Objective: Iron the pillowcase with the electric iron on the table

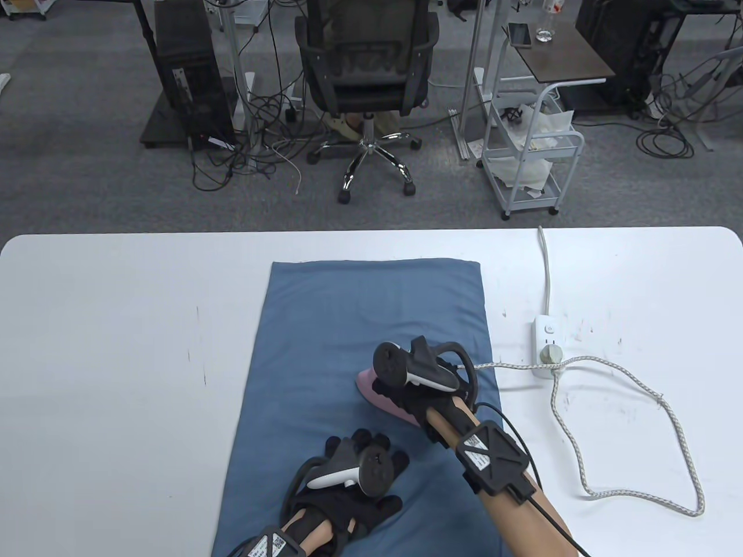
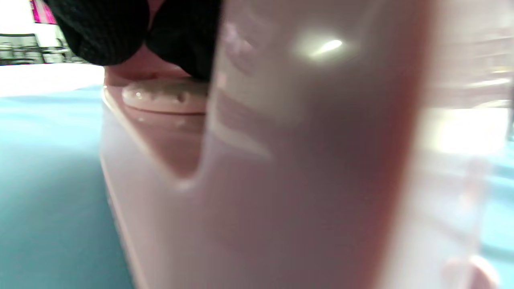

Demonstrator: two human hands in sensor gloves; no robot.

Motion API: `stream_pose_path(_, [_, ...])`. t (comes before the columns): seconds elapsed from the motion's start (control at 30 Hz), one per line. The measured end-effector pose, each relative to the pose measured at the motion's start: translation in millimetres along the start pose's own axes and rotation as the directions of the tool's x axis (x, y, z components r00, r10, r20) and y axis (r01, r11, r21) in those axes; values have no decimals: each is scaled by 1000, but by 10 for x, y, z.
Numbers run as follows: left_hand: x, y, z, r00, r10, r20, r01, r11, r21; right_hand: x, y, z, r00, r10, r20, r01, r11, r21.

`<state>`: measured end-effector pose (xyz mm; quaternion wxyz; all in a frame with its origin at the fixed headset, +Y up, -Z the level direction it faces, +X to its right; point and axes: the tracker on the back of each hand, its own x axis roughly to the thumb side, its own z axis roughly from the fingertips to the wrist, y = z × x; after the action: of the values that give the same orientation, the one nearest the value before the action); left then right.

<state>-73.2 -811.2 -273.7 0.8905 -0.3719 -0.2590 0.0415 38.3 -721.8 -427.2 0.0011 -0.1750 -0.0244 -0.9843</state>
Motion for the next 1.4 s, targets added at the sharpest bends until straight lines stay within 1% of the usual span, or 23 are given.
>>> stream_pose_path(0.1, [0,-1,0,1000,0,-1,0,1000,1,-111,-10,-325,995,-10,-94,7,1000,-22])
stream_pose_path(0.2, [-1,-1,0,1000,2,0,-2,1000,0,-183,-26,-515,986,-45,-159,47,999,8])
stream_pose_path(0.27, [-1,-1,0,1000,2,0,-2,1000,0,-224,-42,-571,985,-84,-149,91,995,38])
stream_pose_path(0.33, [-2,-1,0,1000,3,1,-3,1000,0,-236,-55,-557,978,-155,-138,163,985,51])
stream_pose_path(0.4, [-3,-1,-1,1000,3,1,-3,1000,0,-171,-79,-459,987,-151,-60,152,988,27])
stream_pose_path(0.47, [-4,-1,-2,1000,4,2,-4,1000,0,-50,-106,-307,987,-161,22,160,987,5])
stream_pose_path(0.53, [-5,-1,-4,1000,5,3,-5,1000,0,81,-122,-151,989,-108,96,109,994,-2])
stream_pose_path(0.6, [-4,-1,-5,1000,5,3,-5,1000,0,198,-111,-22,984,-62,166,60,998,11])
stream_pose_path(0.73, [-5,-2,-5,1000,4,2,-4,1000,0,358,-20,108,967,-38,251,23,998,65])
stream_pose_path(0.77, [-5,-2,-5,1000,4,3,-4,1000,0,394,-7,108,964,-34,263,16,998,67])
stream_pose_path(0.8, [-5,-2,-2,1000,4,3,-4,1000,-1,422,-7,88,964,-33,262,23,999,41])
stream_pose_path(0.87, [-5,-2,-1,1000,4,3,-4,1000,0,447,-6,-26,970,-23,241,14,999,40])
stream_pose_path(0.9, [-6,-3,-1,1000,5,3,-5,1000,-1,452,-4,-93,976,-21,218,14,999,36])
stream_pose_path(1.03, [-6,-2,-4,1000,4,2,-4,1000,-1,379,-16,-528,998,-30,51,29,999,21])
stream_pose_path(1.1, [-6,-2,-4,1000,3,1,-3,1000,-1,322,-23,-693,999,-37,-15,37,999,14])
stream_pose_path(1.17, [-6,-2,-5,1000,3,1,-3,1000,0,291,-26,-766,997,-53,-50,54,998,16])
stream_pose_path(1.27, [-5,-2,-5,1000,3,0,-3,1000,0,279,-39,-756,996,-76,-36,76,997,16])
stream_pose_path(1.33, [-5,-2,-5,1000,2,-1,-2,1000,0,306,-63,-650,997,-66,30,66,998,11])
stream_pose_path(1.4, [-4,-3,-5,1000,2,-1,-2,1000,0,348,-91,-496,991,-74,114,76,997,-19])
